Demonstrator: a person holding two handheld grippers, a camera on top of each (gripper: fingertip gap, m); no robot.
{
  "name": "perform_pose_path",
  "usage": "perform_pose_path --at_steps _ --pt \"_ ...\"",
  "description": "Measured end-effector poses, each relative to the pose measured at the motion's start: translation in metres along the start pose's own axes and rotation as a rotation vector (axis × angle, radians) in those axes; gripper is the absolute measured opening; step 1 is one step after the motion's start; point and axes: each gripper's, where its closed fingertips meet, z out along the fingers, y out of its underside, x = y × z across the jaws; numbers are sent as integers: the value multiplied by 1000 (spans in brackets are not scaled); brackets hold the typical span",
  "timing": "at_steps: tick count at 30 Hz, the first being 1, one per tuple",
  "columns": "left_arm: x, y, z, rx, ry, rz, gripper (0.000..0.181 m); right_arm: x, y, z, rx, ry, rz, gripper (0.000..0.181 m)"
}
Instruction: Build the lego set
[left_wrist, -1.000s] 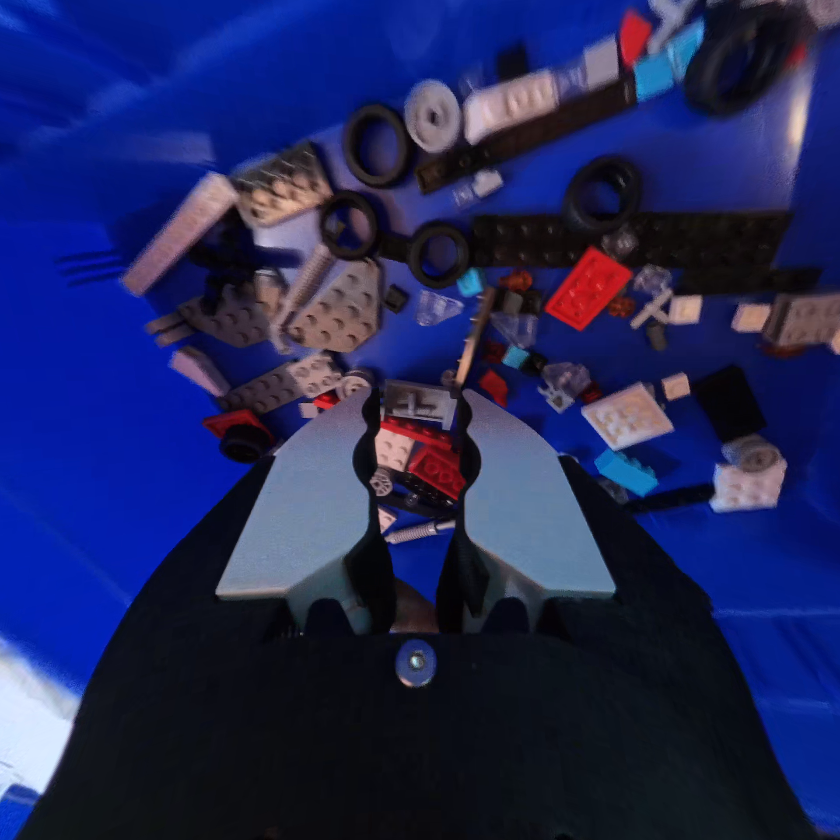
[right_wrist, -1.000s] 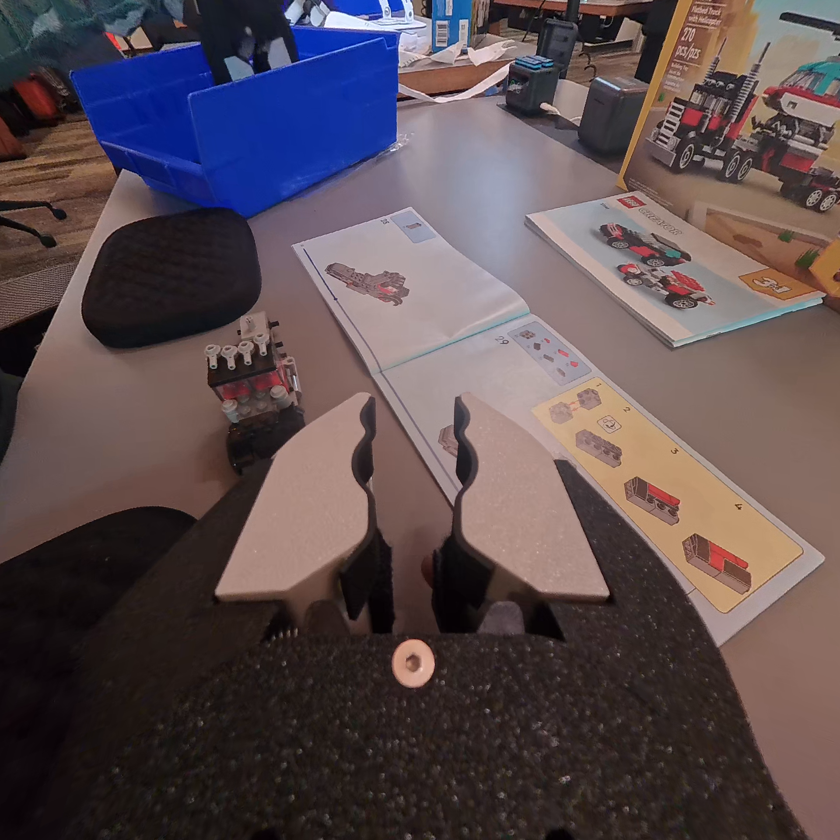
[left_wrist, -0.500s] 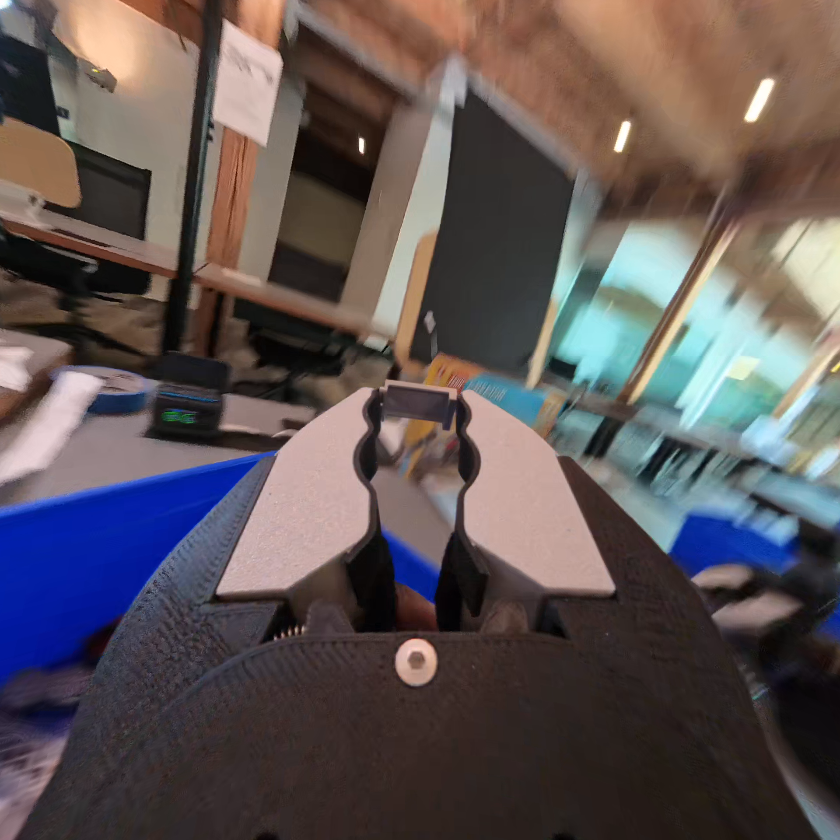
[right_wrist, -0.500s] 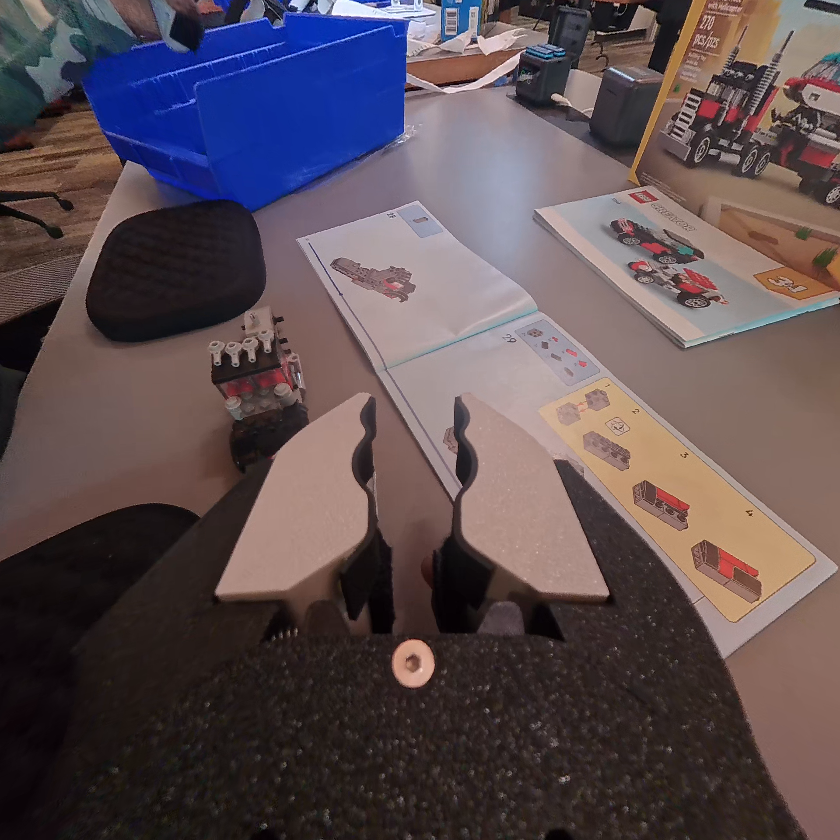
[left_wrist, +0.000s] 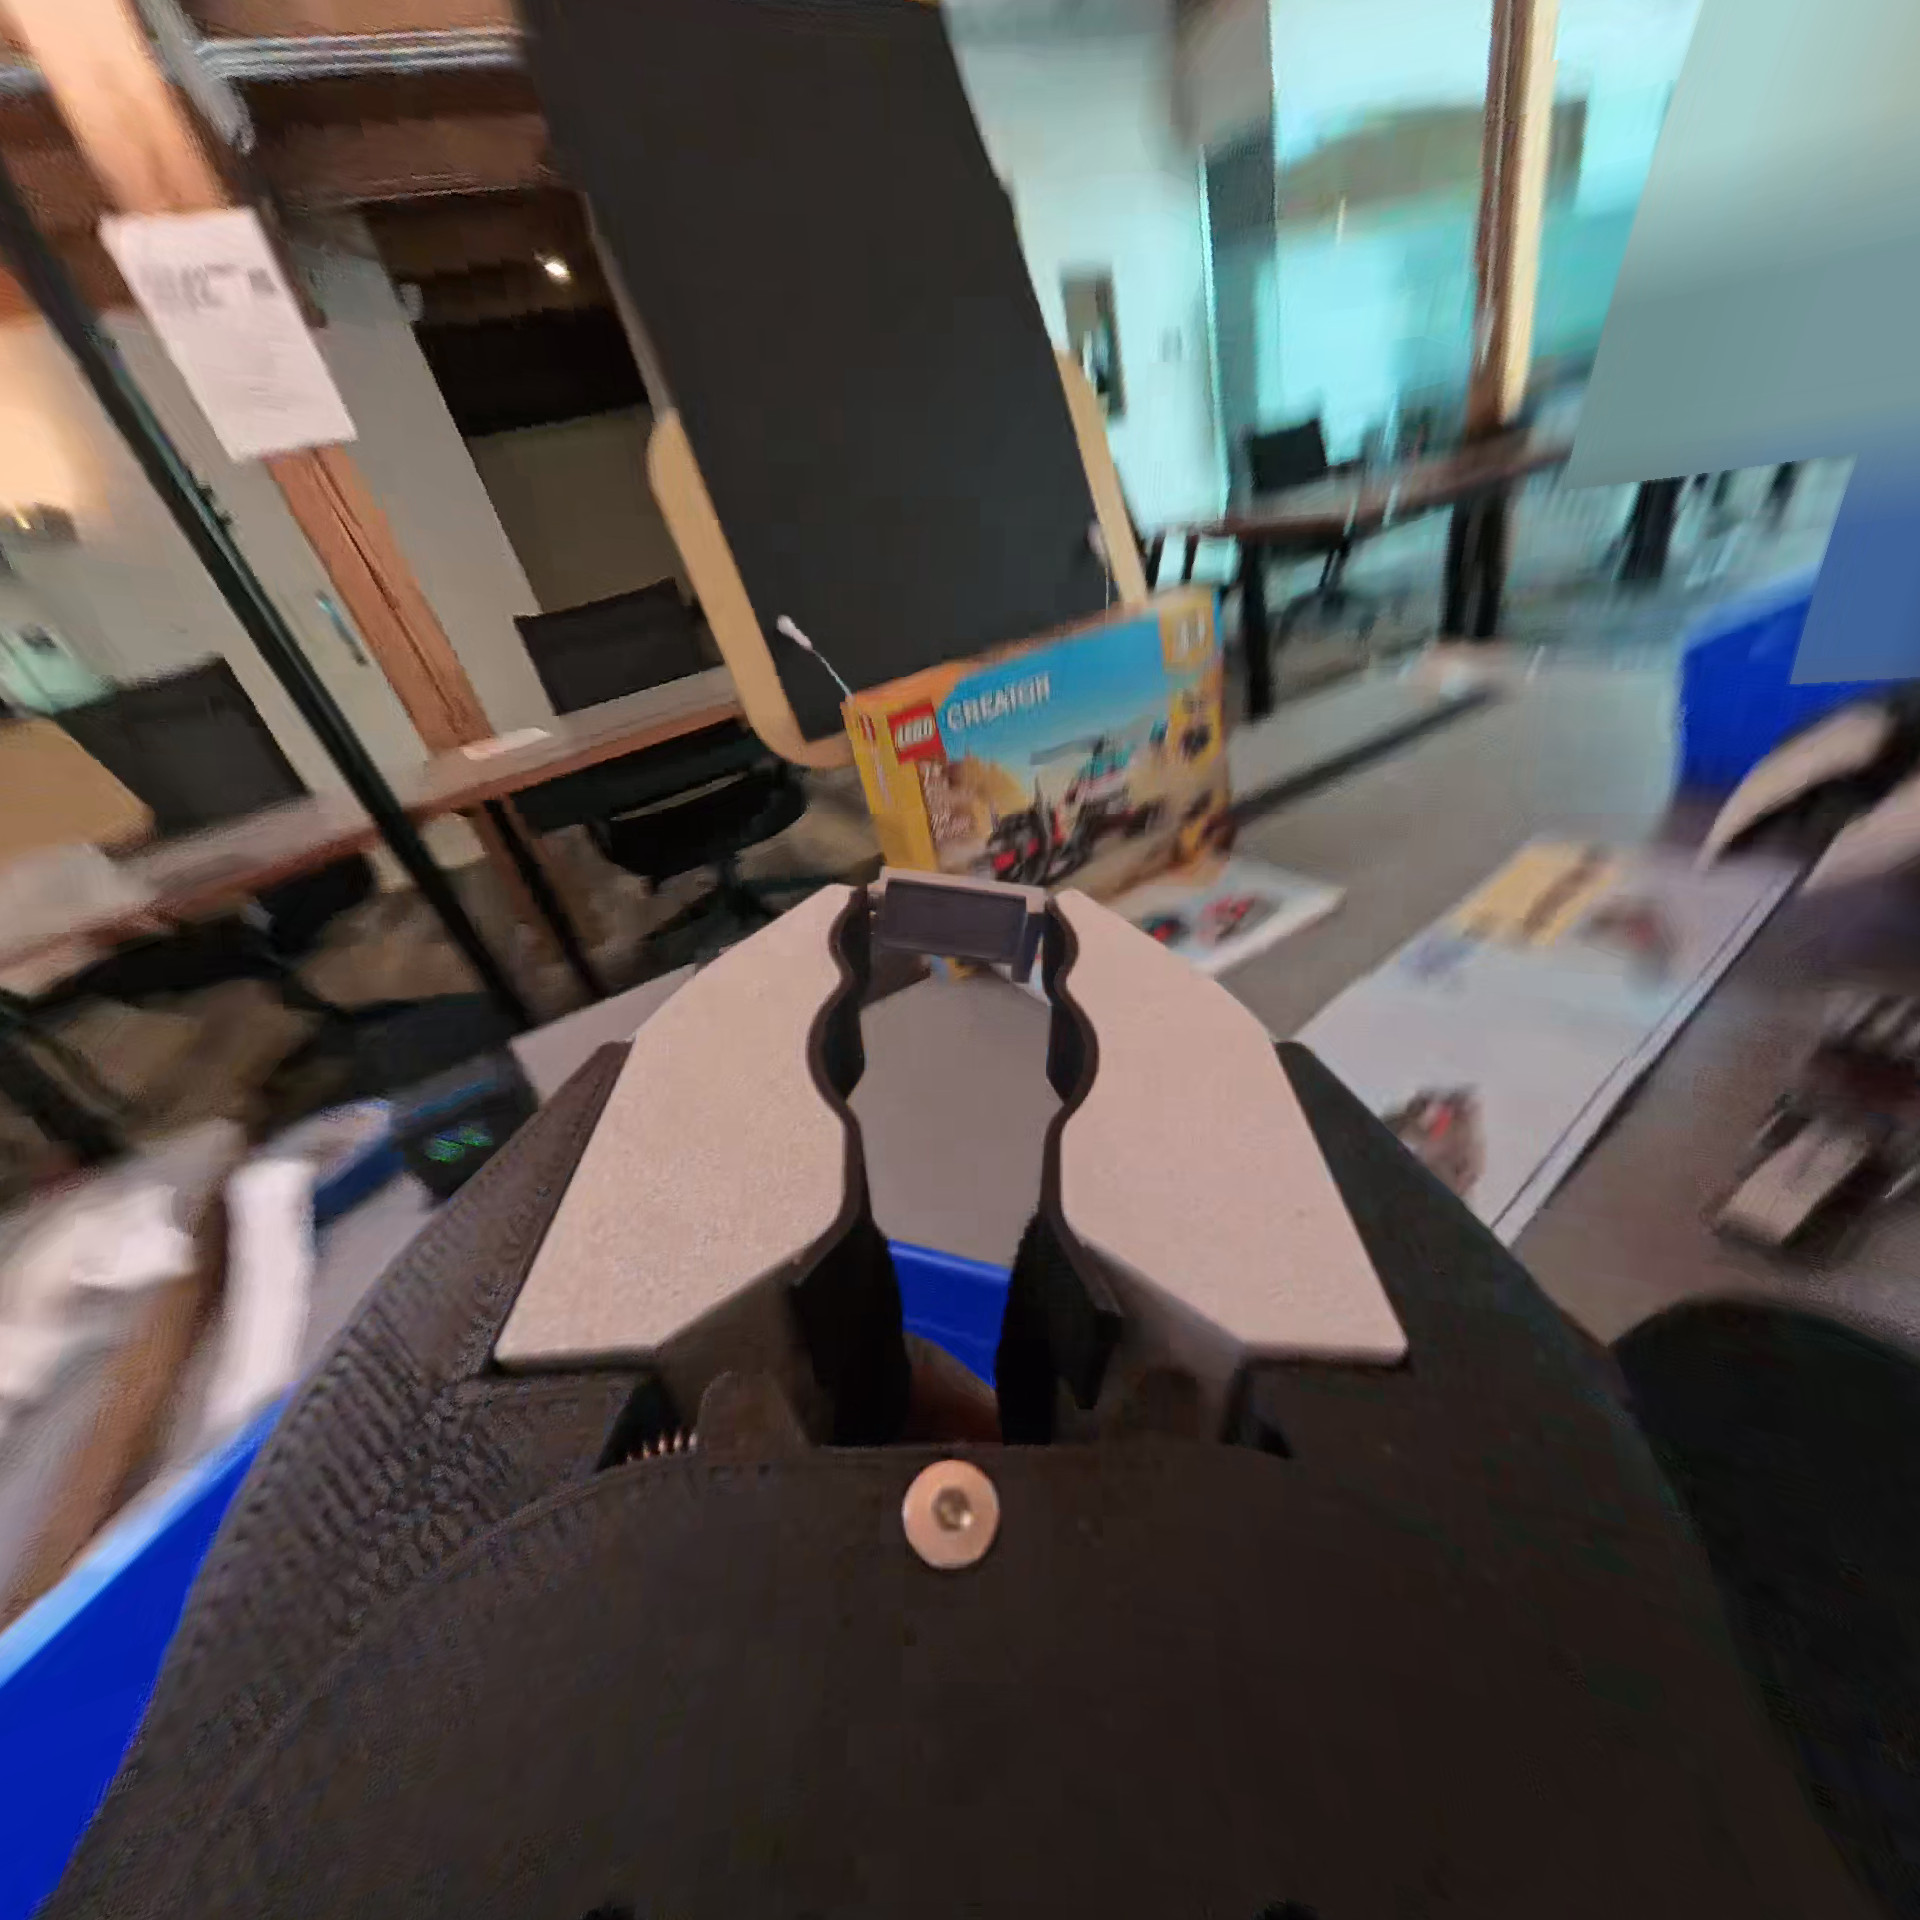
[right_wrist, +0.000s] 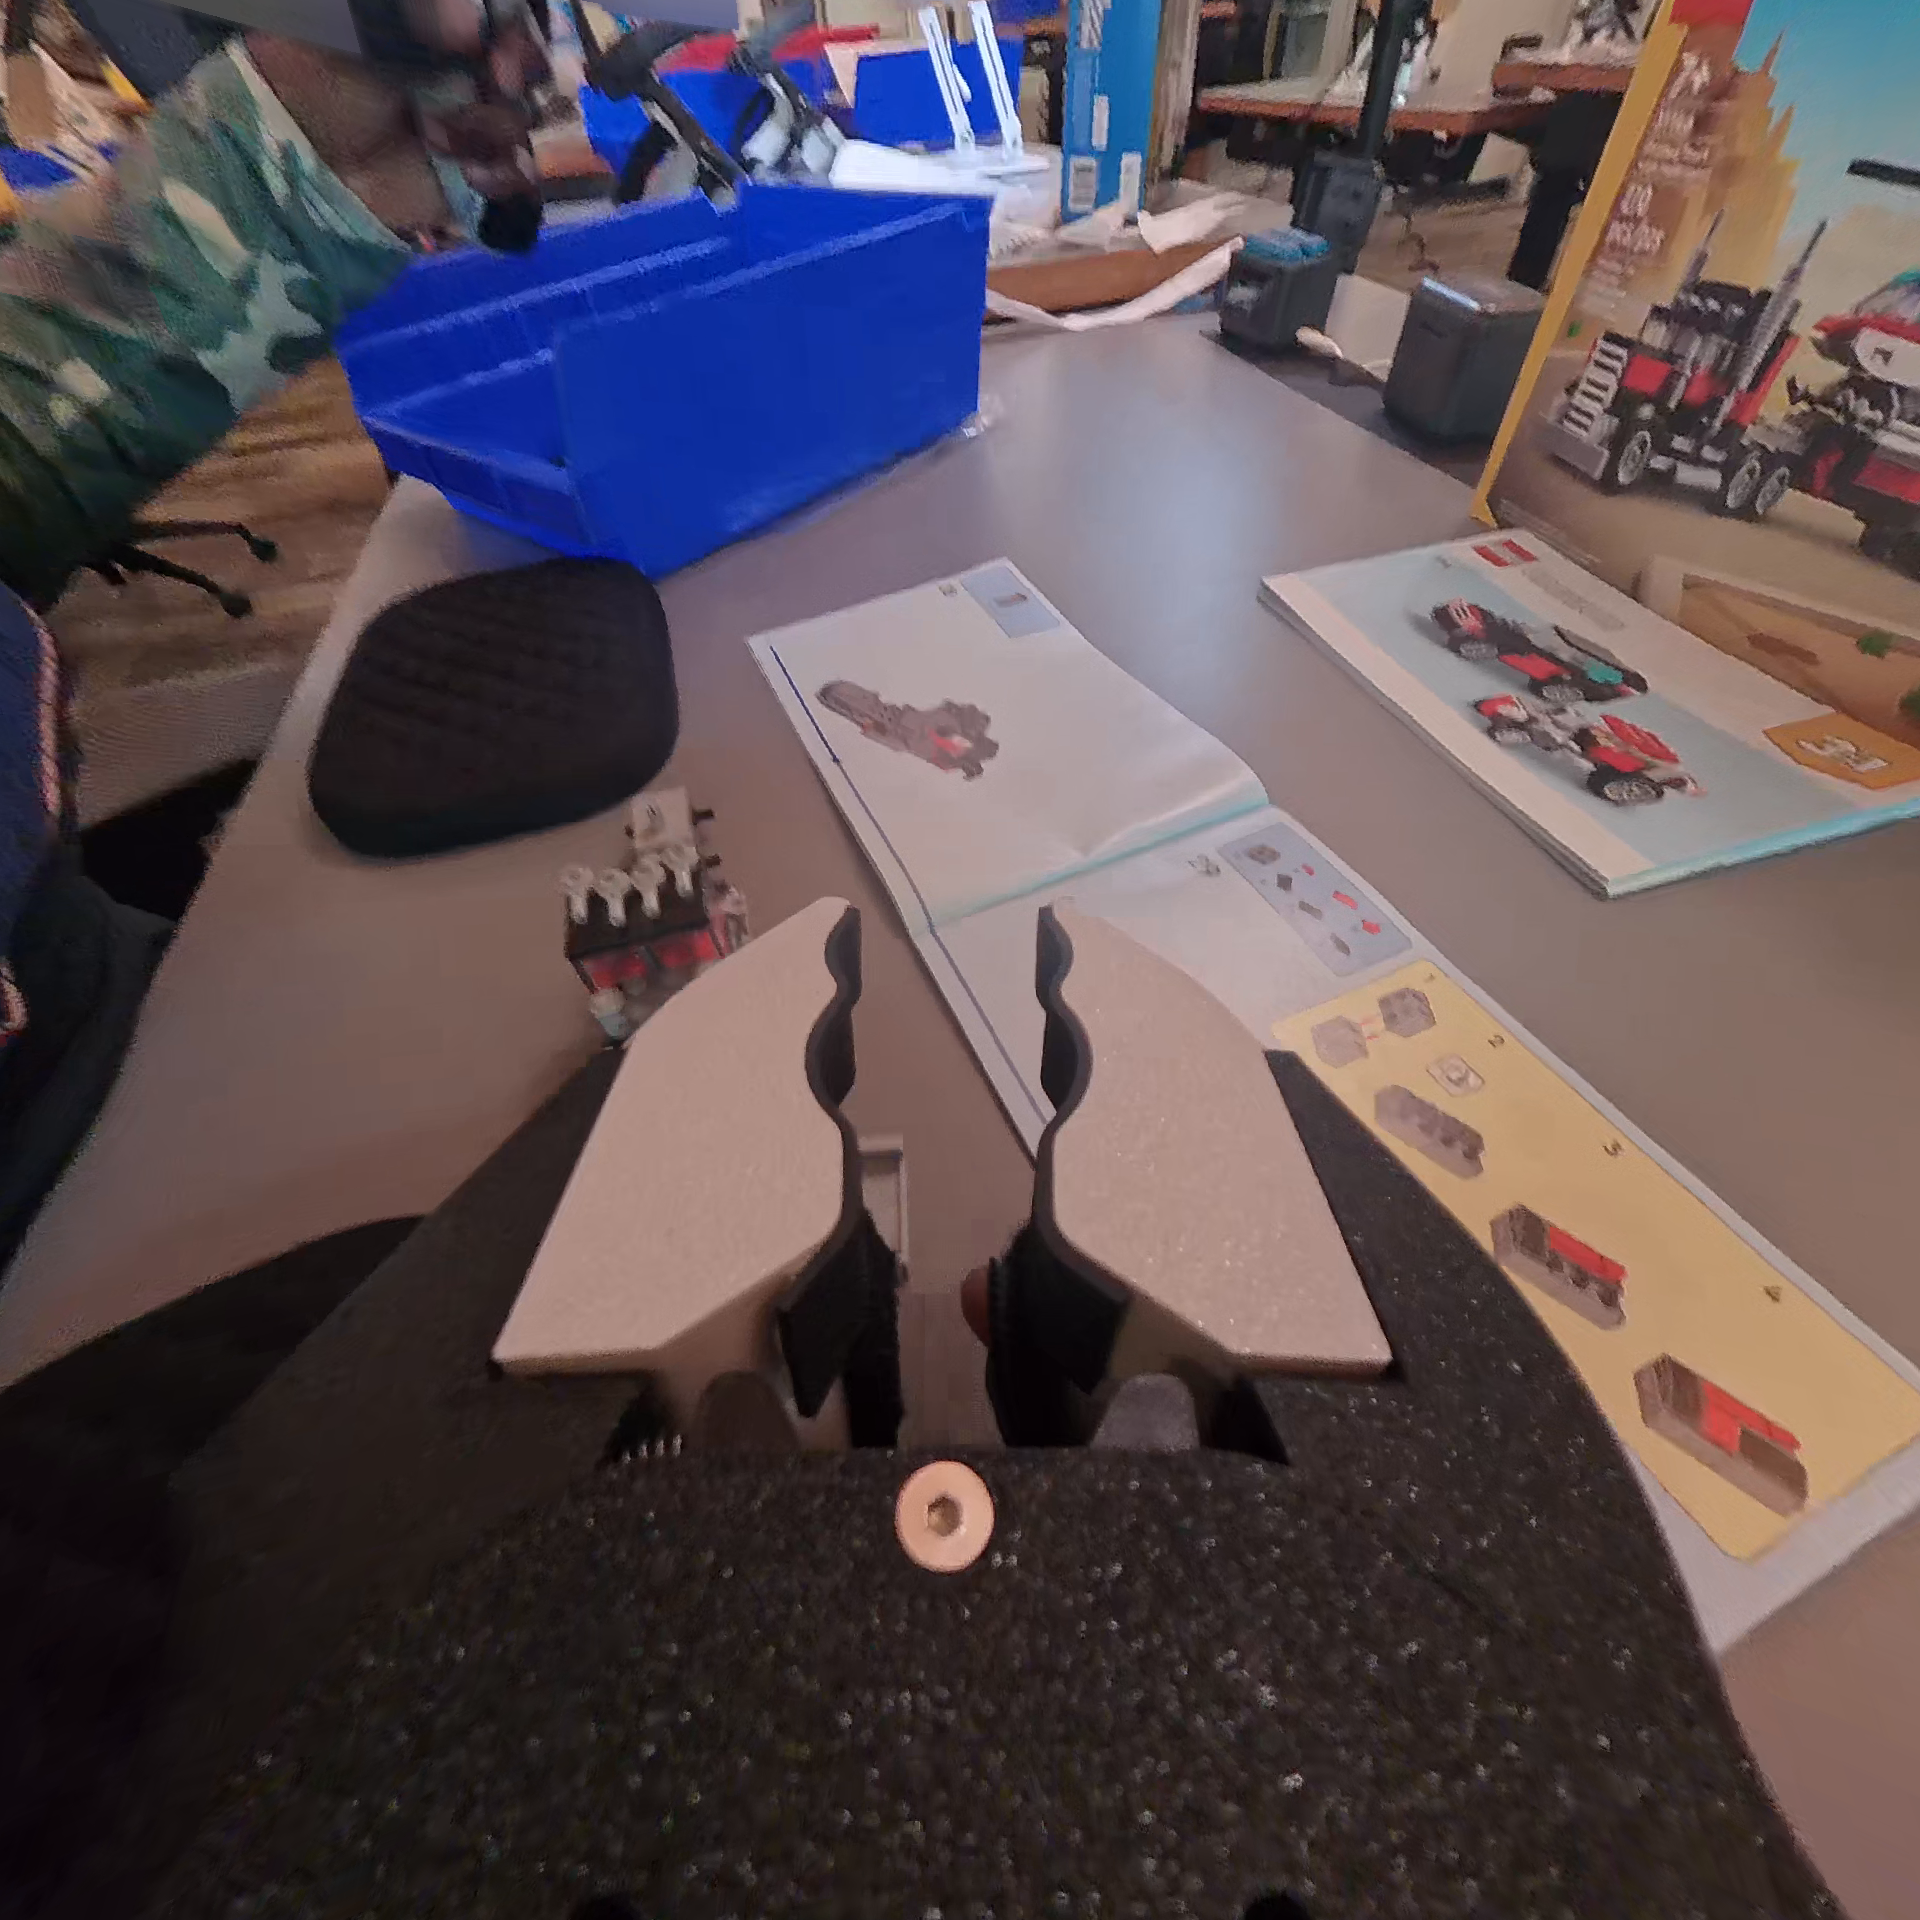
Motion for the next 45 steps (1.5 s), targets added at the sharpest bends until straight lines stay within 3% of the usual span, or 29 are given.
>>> perform_pose_path --at_steps 5,9,15,22,24,26,28,33,36,40,45 --pt "60 17 35 -237 -14 674 31 -20 -44 14 129 -92 66 32" --pt "111 36 61 -270 27 947 31 -37 -76 41 171 -124 124 31" --pt "179 59 87 -233 164 961 32 -57 -98 89 154 -154 154 24" --pt "209 64 95 -214 231 964 32 -59 -93 105 111 -162 164 15" --pt "213 64 95 -212 241 960 32 -59 -89 105 100 -169 145 5" --pt "217 63 96 -205 261 912 32 -60 -88 102 108 -181 137 4" --pt "224 56 94 -163 313 731 32 -61 -93 94 153 -231 163 3" --pt "227 36 90 -121 509 -186 36 -68 -111 66 326 -395 244 3" --pt "240 27 85 -95 687 -530 27 -74 -112 62 353 -435 233 3" --pt "255 30 82 -97 766 -579 4 -84 -109 58 376 -459 205 3" --pt "265 44 72 -104 768 -511 2 -93 -88 58 312 -432 134 3"
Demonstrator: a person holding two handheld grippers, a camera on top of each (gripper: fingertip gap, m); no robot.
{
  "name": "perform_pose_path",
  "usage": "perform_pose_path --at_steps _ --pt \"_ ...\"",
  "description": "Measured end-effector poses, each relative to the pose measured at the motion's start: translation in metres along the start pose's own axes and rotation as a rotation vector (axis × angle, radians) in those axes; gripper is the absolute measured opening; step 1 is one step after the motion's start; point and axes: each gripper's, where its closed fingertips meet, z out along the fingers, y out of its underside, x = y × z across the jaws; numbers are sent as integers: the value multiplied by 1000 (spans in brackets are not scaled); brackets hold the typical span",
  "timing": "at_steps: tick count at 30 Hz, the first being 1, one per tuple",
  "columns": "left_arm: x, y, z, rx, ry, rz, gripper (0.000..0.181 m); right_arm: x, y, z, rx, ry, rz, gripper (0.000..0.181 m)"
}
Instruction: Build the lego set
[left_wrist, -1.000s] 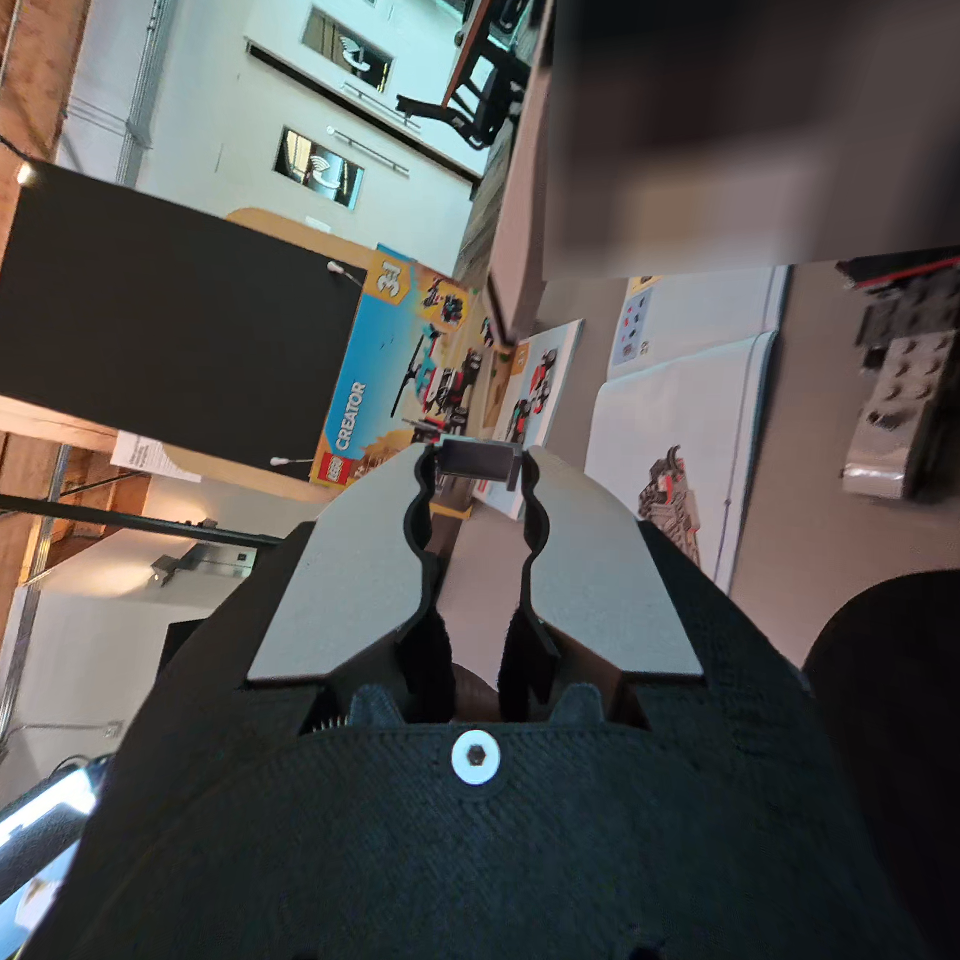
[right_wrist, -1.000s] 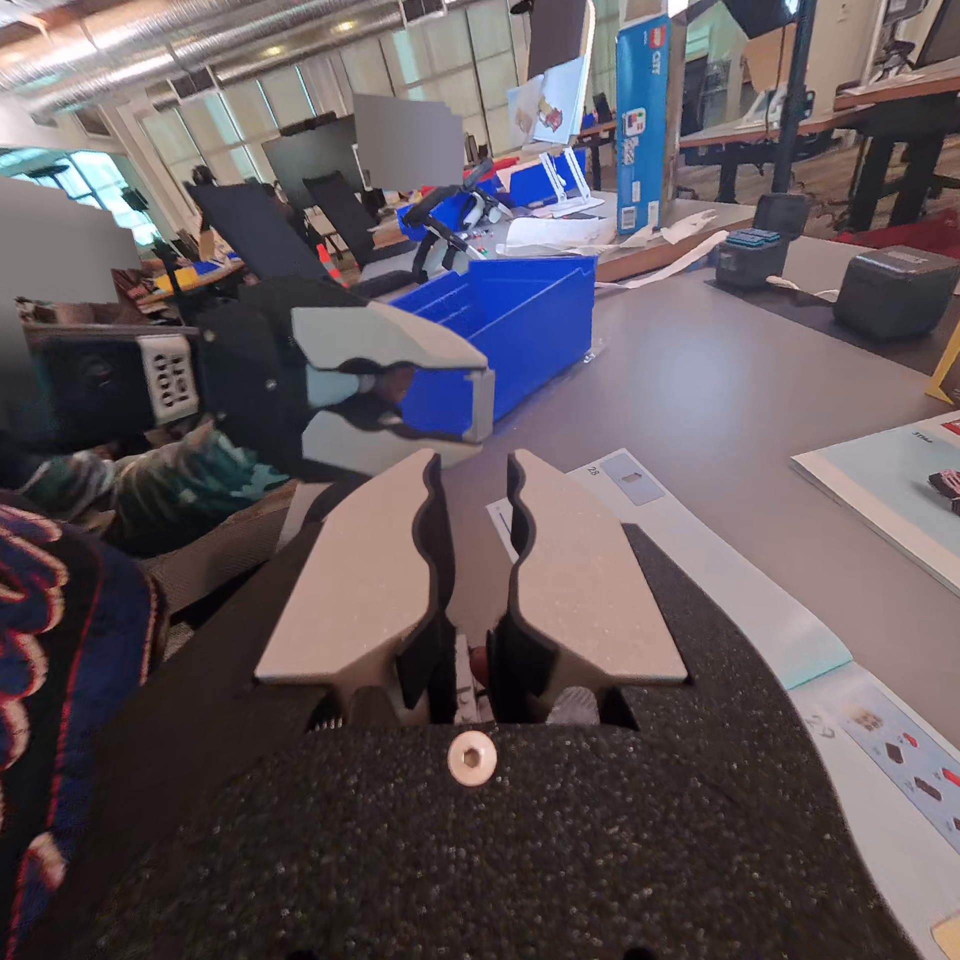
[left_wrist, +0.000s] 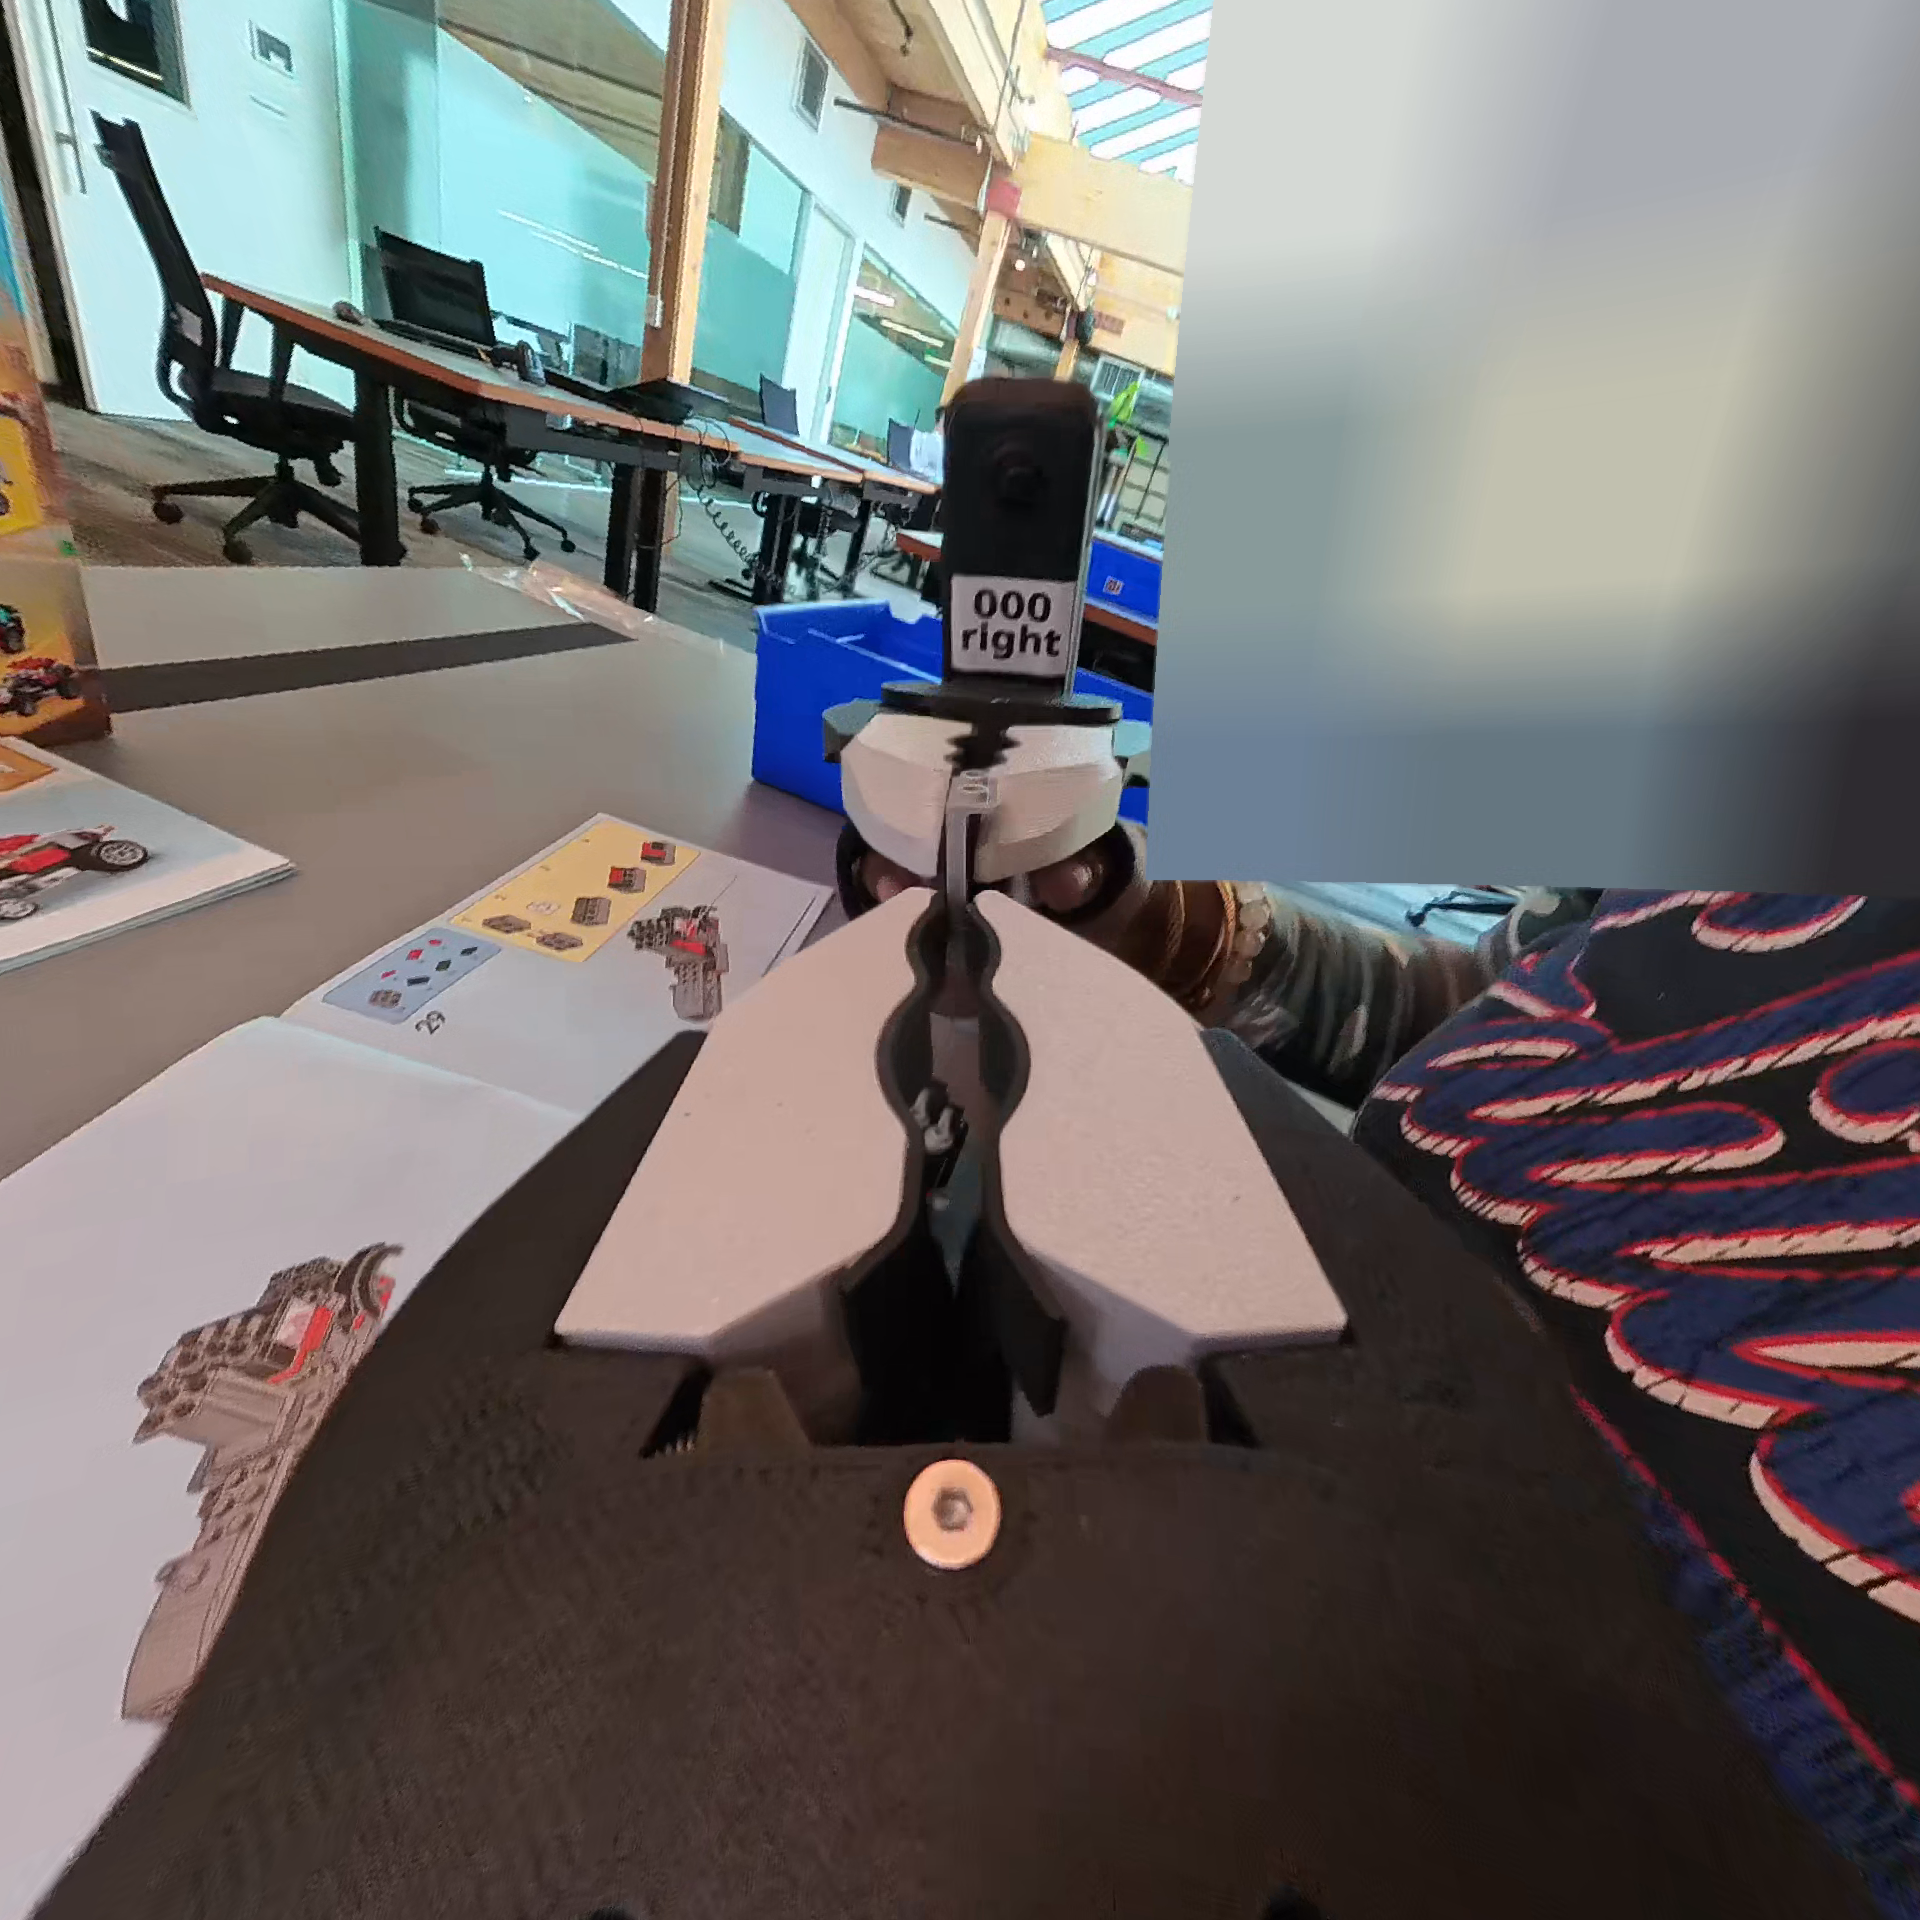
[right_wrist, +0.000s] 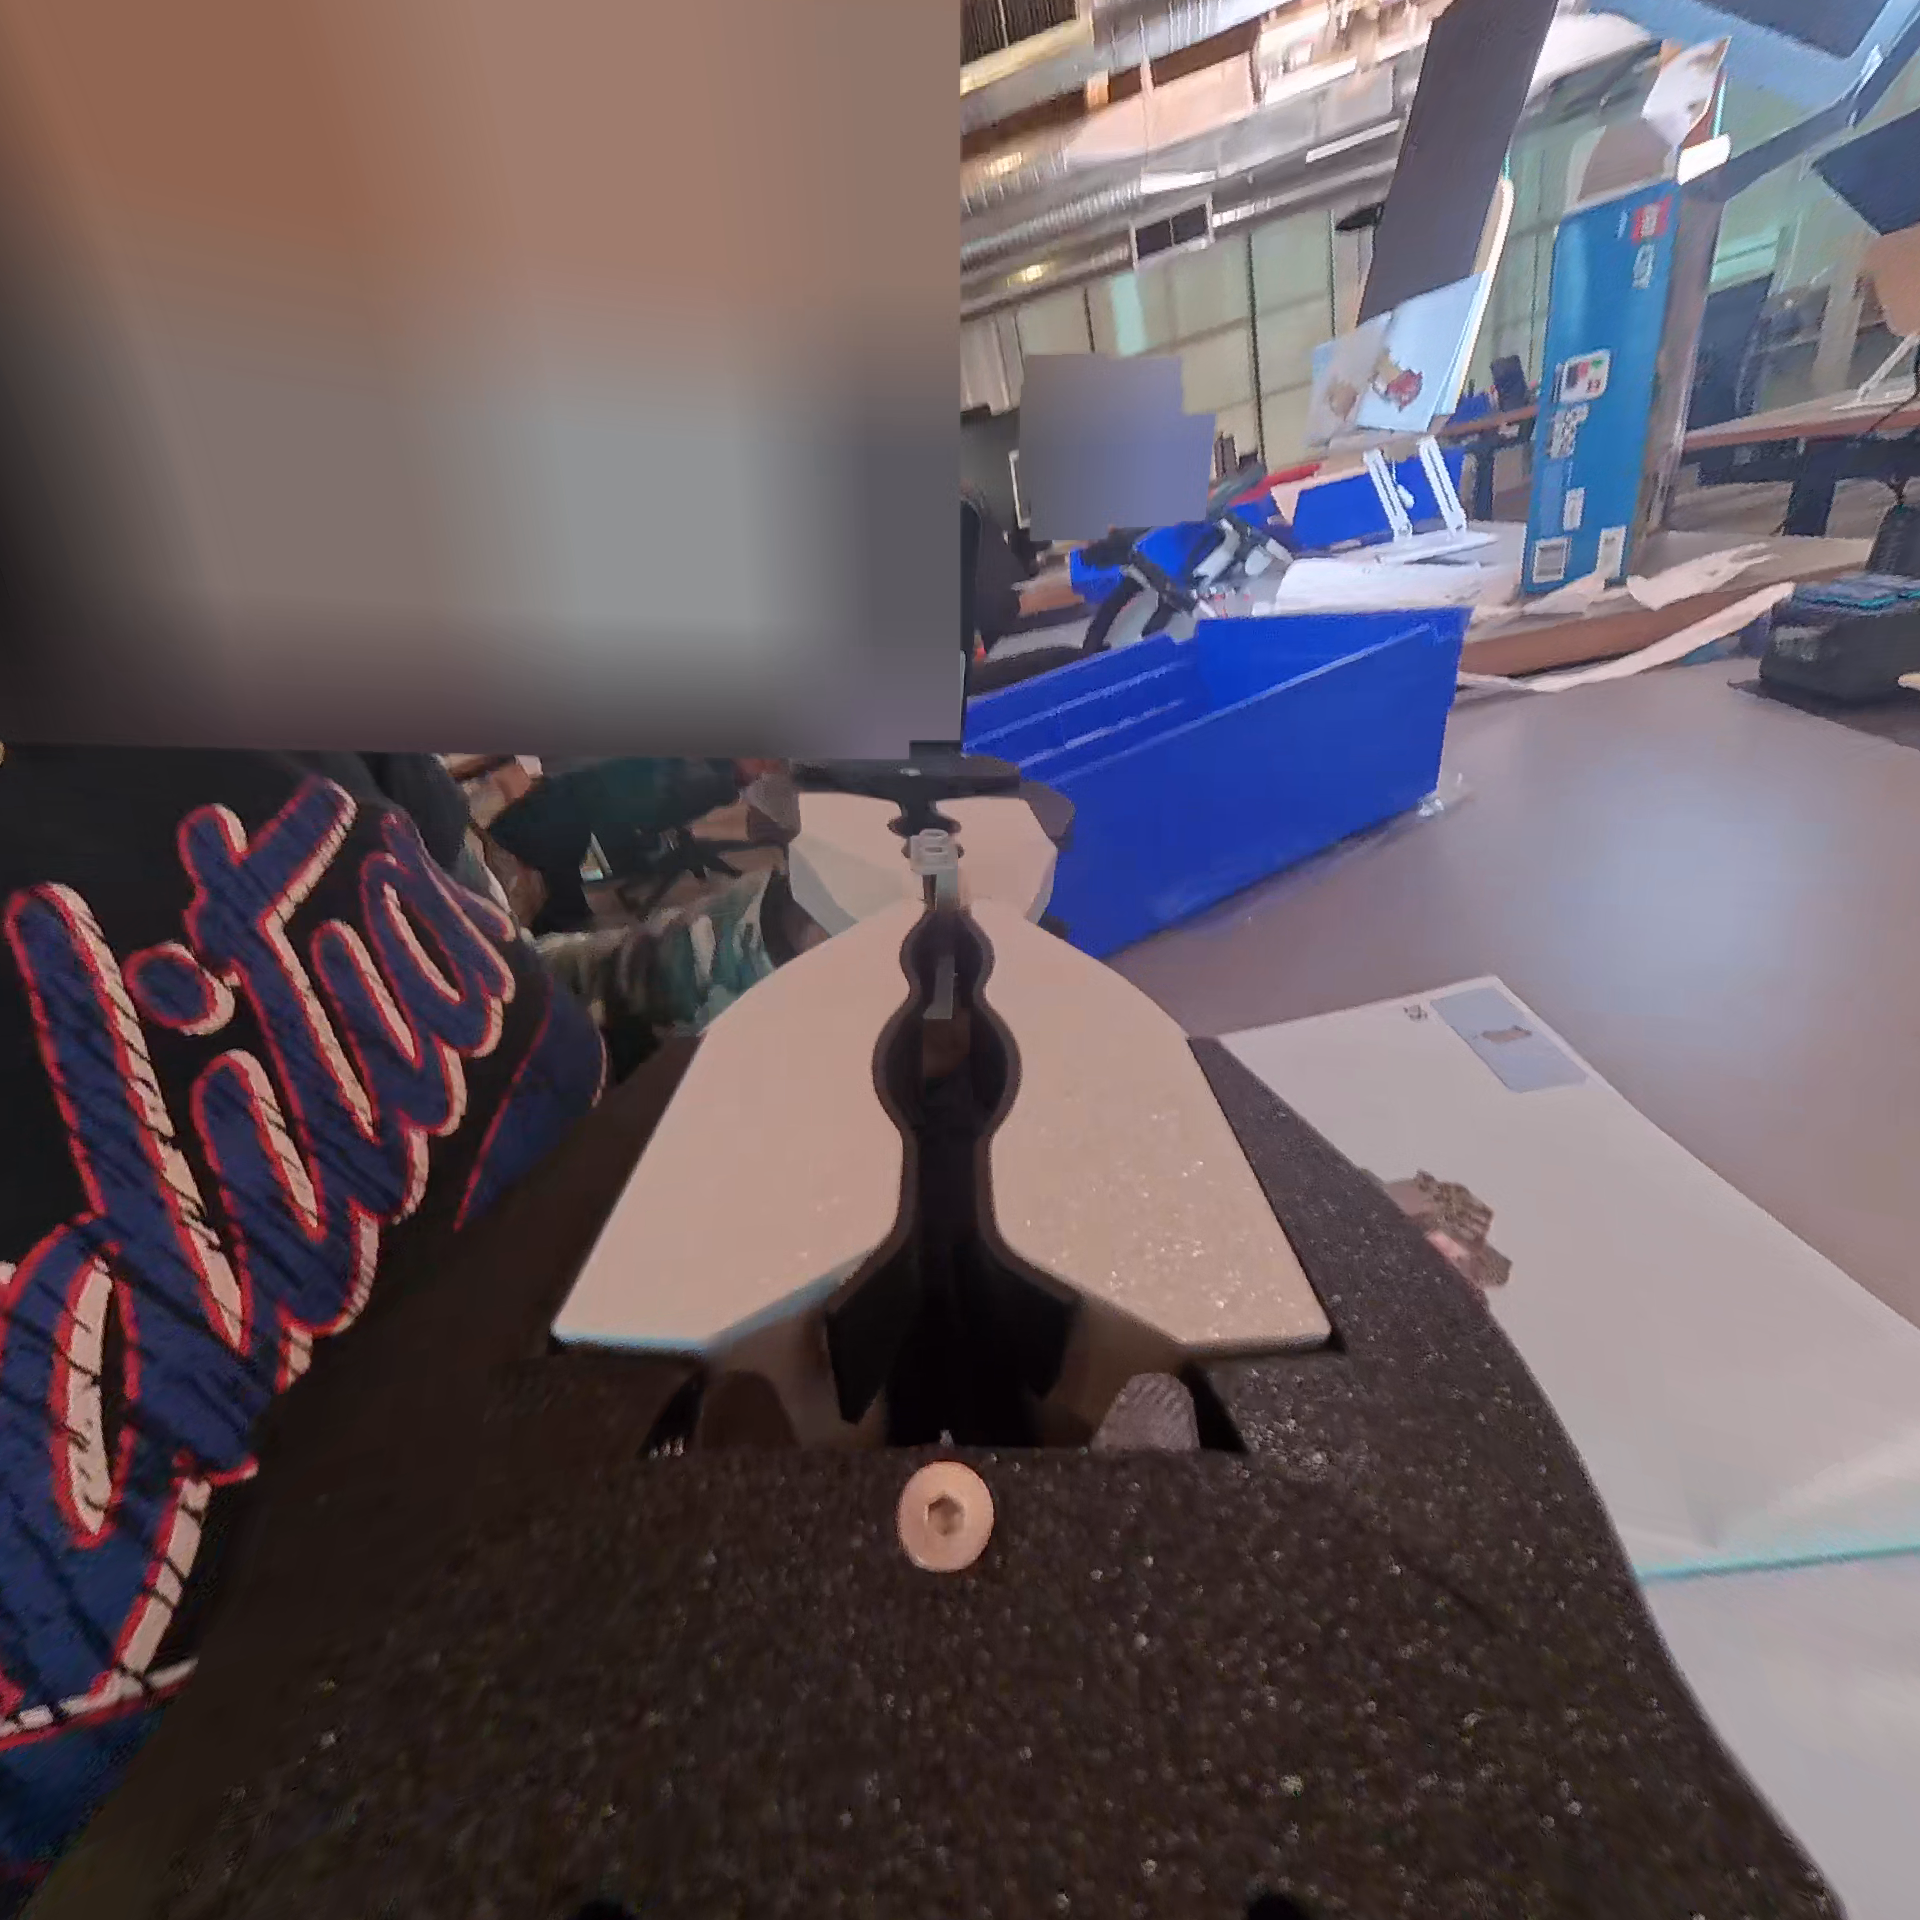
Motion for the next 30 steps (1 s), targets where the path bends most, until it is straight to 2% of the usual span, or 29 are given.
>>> perform_pose_path --at_steps 5,9,15,17,25,28,30 --pt "-11 21 -8 -93 -110 87 3 6 16 -8 -126 63 -75 13" --pt "-24 33 -13 -185 -205 203 3 12 22 -10 -250 99 -214 16" --pt "-22 43 -9 -259 -180 280 3 14 36 -5 -448 73 -353 19" --pt "-21 45 -9 -276 -174 294 3 15 43 -5 -504 68 -379 11" --pt "-21 48 -9 -295 -168 303 6 14 46 -7 -509 71 -359 8" --pt "-28 49 -14 -335 -212 331 26 17 42 -16 -486 134 -322 8" --pt "-35 58 -20 -428 -246 369 38 20 35 -27 -443 190 -276 8"
